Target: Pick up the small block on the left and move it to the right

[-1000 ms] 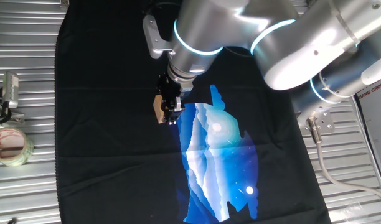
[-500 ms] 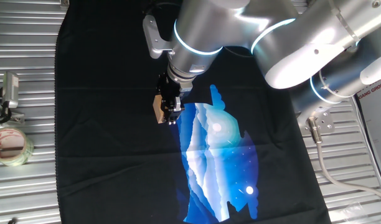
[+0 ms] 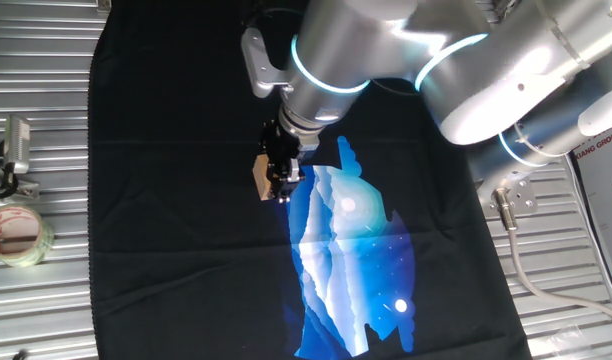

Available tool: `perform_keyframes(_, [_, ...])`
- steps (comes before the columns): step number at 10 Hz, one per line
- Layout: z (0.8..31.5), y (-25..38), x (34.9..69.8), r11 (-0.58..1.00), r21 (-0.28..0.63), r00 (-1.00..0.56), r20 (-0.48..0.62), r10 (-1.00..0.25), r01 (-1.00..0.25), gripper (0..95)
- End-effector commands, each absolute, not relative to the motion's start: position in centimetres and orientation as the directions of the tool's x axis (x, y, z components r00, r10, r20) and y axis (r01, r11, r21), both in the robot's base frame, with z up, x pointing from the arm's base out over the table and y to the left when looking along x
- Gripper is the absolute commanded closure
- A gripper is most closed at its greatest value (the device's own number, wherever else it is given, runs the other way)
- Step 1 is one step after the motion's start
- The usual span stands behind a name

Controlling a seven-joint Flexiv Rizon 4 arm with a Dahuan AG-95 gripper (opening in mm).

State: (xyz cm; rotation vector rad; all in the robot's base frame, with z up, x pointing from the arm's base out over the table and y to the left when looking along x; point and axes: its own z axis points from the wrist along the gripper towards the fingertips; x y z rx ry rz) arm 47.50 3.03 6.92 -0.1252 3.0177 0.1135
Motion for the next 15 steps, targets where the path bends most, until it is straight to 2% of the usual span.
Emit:
perform_keyframes(1, [6.6, 4.0, 47.6, 0.997, 0.049, -0.990, -0.129, -0.050, -0.057, 95.0])
perform_keyframes(15, [7.8, 10.4, 48.7, 0.996, 0.029, -0.987, -0.130, 0.092, 0.089, 95.0])
